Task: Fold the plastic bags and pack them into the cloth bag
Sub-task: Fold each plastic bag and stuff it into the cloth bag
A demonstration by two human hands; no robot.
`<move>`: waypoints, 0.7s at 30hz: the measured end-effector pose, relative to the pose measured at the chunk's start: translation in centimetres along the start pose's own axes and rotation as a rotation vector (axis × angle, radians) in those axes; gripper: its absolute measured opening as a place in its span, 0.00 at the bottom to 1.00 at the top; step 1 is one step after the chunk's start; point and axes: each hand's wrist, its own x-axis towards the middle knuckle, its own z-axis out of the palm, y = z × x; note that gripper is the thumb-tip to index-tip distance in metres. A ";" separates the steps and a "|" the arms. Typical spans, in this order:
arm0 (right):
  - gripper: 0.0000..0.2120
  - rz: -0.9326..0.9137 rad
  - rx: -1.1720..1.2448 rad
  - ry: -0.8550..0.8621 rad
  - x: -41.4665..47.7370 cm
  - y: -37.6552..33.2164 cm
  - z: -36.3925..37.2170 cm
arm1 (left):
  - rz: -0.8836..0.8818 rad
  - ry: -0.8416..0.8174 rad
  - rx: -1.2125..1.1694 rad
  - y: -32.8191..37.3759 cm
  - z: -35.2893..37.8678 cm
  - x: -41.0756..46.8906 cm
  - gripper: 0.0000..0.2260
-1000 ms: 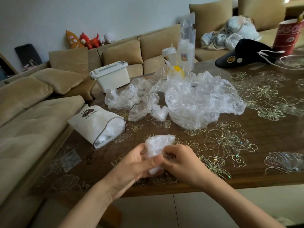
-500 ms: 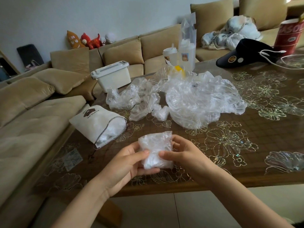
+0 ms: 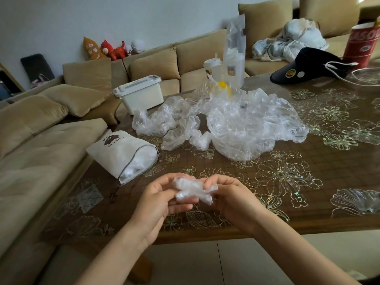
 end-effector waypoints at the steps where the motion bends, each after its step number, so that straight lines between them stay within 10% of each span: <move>1: 0.22 -0.003 -0.020 -0.003 0.1 0.0 -0.1 | 0.005 0.020 -0.012 0.0 0.0 0.0 0.12; 21: 0.09 0.045 -0.479 0.026 -0.4 1.3 0.6 | 0.192 -0.030 0.309 -1.7 -2.0 0.5 0.20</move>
